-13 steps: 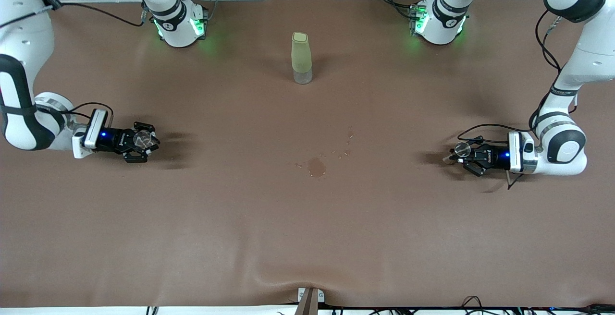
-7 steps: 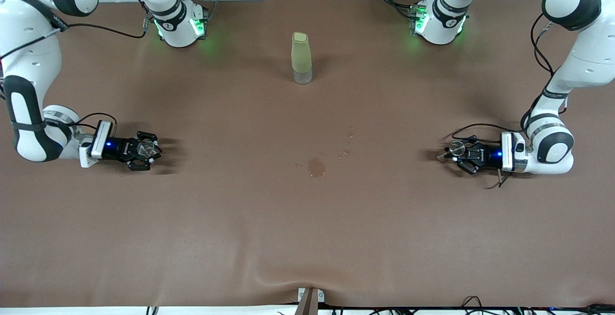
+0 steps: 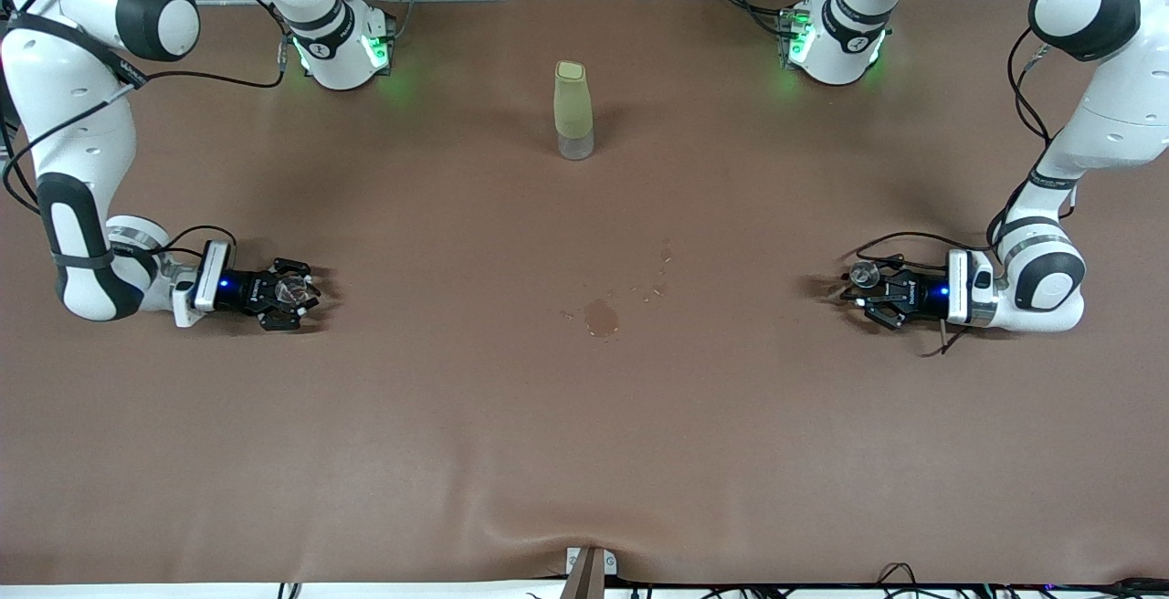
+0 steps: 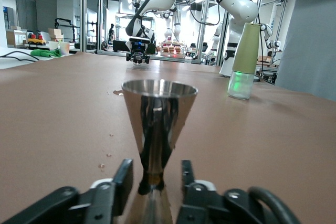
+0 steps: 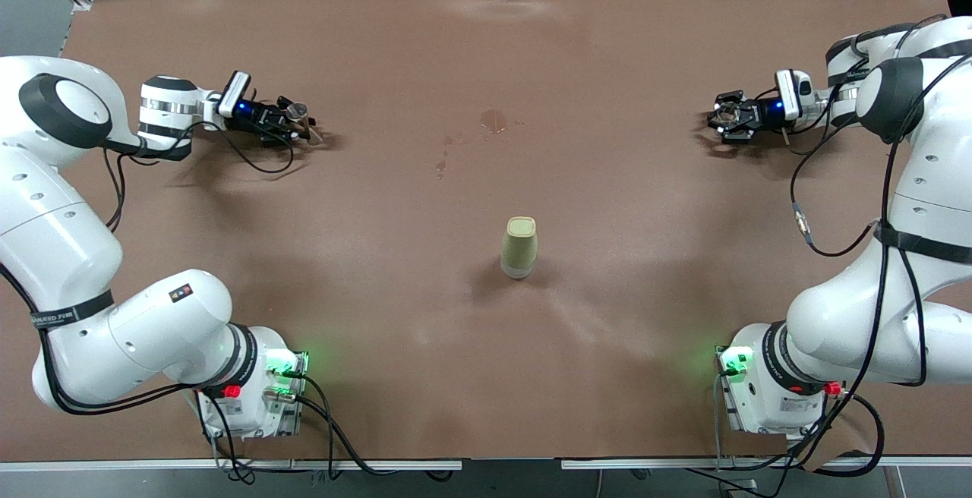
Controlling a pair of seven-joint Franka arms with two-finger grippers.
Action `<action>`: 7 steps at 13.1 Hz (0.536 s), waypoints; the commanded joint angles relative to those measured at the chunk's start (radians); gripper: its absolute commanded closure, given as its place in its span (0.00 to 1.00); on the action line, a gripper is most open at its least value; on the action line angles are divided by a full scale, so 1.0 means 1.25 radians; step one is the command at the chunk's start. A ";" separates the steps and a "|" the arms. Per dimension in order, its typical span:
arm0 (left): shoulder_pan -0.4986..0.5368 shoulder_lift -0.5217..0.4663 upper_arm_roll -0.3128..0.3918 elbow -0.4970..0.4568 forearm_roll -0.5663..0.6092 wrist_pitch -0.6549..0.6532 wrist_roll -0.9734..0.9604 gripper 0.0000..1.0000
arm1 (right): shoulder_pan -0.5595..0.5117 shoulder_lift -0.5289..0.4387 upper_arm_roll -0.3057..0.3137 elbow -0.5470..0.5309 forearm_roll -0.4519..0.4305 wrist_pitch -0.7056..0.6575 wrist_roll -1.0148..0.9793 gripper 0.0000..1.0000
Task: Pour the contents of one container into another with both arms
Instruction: 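Lower the beaker with the right gripper while the left gripper lowers the jigger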
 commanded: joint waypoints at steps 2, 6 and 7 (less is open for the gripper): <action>0.005 0.005 0.011 0.009 0.014 -0.010 -0.020 0.00 | -0.018 0.028 0.012 0.011 0.017 -0.006 -0.152 0.94; 0.010 -0.033 0.074 0.042 0.017 -0.011 -0.191 0.00 | -0.021 0.025 0.008 0.011 0.007 -0.008 -0.067 0.00; 0.009 -0.045 0.093 0.068 0.020 -0.011 -0.256 0.00 | -0.018 0.022 -0.001 0.011 0.005 -0.008 -0.049 0.00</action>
